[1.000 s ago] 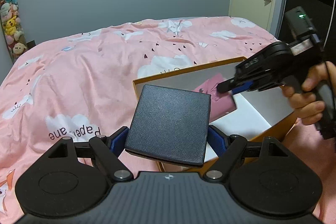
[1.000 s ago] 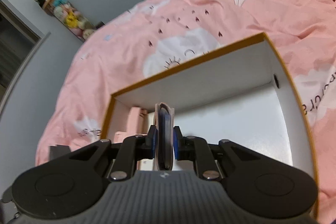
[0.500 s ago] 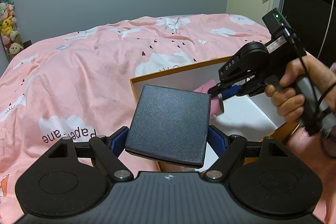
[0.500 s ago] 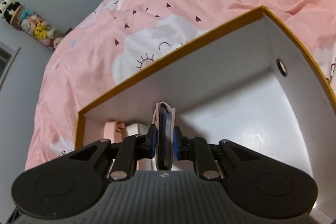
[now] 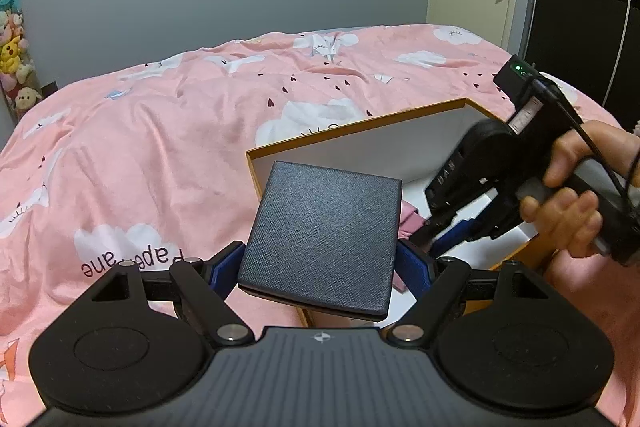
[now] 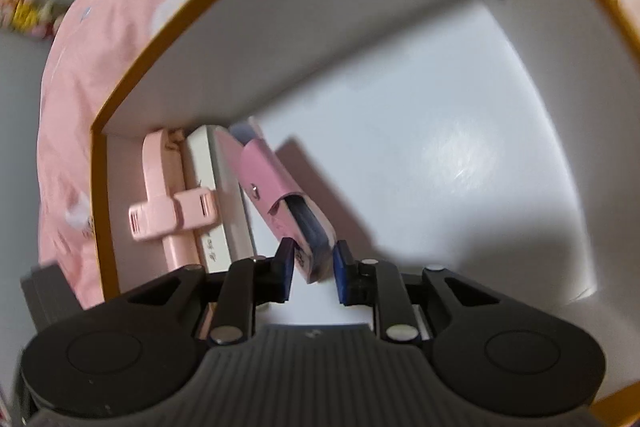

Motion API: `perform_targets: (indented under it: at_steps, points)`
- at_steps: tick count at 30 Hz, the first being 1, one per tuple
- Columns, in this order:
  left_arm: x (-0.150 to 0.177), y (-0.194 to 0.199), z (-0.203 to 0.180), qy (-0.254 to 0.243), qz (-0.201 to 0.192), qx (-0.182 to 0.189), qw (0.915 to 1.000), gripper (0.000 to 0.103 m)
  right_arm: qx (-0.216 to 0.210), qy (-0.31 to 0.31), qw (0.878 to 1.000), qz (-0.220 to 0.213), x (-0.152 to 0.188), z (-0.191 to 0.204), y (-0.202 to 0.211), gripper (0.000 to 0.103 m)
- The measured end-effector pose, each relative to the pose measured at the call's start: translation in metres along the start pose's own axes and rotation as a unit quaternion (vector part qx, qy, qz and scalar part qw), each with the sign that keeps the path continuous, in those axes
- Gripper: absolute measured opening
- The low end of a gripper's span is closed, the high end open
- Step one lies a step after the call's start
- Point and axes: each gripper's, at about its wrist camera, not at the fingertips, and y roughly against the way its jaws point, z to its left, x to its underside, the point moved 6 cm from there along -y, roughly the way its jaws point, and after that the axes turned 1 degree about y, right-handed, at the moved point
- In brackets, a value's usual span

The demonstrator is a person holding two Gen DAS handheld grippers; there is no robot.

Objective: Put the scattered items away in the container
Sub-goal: 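Carry the pink wallet into the orange box with the right gripper, then lower the wallet beside the selfie stick and open the right gripper, then bring the black box to the right gripper, grasp it with the right, open the left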

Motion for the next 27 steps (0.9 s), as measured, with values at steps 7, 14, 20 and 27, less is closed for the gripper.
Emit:
perform_targets:
  at_steps: [7, 14, 20, 27]
  points:
    - [0.000, -0.002, 0.005, 0.004, 0.003, -0.004, 1.0000, 0.094, -0.032, -0.063, 0.997, -0.010, -0.004, 0.009, -0.016, 0.022]
    - [0.000, -0.003, 0.005, 0.004, 0.003, -0.003, 1.0000, 0.094, -0.051, -0.049, 0.997, 0.010, -0.004, 0.016, -0.034, 0.033]
    - [-0.003, -0.004, 0.001, -0.006, 0.002, 0.000, 1.0000, 0.094, -0.009, 0.050, 0.999, 0.008, -0.006, 0.024, -0.017, 0.040]
    - [-0.009, -0.011, -0.004, -0.012, 0.010, 0.001, 0.9999, 0.094, 0.090, 0.247, 0.962, 0.073, -0.011, 0.032, -0.020, 0.030]
